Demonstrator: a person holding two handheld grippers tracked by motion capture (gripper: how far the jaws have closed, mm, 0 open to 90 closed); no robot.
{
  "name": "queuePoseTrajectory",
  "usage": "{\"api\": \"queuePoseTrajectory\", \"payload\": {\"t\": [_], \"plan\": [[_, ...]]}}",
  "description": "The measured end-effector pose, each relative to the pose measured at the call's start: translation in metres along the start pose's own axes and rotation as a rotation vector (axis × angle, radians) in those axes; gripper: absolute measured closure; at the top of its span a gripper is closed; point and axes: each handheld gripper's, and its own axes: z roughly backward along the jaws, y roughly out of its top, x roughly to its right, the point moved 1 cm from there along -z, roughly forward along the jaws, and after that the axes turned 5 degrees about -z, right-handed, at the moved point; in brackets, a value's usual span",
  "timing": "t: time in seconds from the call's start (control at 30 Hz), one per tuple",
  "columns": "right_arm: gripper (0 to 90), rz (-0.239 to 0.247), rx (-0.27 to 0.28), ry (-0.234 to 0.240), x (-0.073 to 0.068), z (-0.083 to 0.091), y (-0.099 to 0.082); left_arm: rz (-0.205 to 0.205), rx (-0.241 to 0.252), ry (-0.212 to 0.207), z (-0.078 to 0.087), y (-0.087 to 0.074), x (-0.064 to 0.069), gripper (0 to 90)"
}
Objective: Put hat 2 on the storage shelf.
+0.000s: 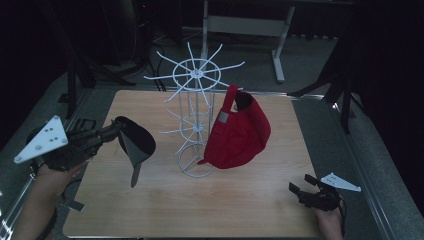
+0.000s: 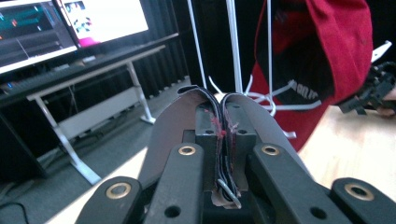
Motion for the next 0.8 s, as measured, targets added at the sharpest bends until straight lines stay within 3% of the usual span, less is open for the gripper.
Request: {"api": "queuePoseTrajectory", "payload": {"t": [0.2,0.4,0.6,0.8], "plan": [[15.8,0.001,0.003,0.001,0.0,0.002,0.0,0.002,0.044,-0.007,-0.001,0.023,-0.007,86.5],[15.9,0.001,0.001,0.002,0.0,0.002,0.0,-0.052,0.055,-0.025,-0.002,0.049,-0.004,86.5],[15.9,0.001,0.003,0.004,-0.001,0.002,0.001,-0.06,0.08,-0.026,-0.004,0.07,-0.006,86.5],[15.8,-0.001,0.003,0.004,0.0,0.002,0.001,-0.103,0.085,-0.04,-0.012,0.087,0.0,86.4]]}}
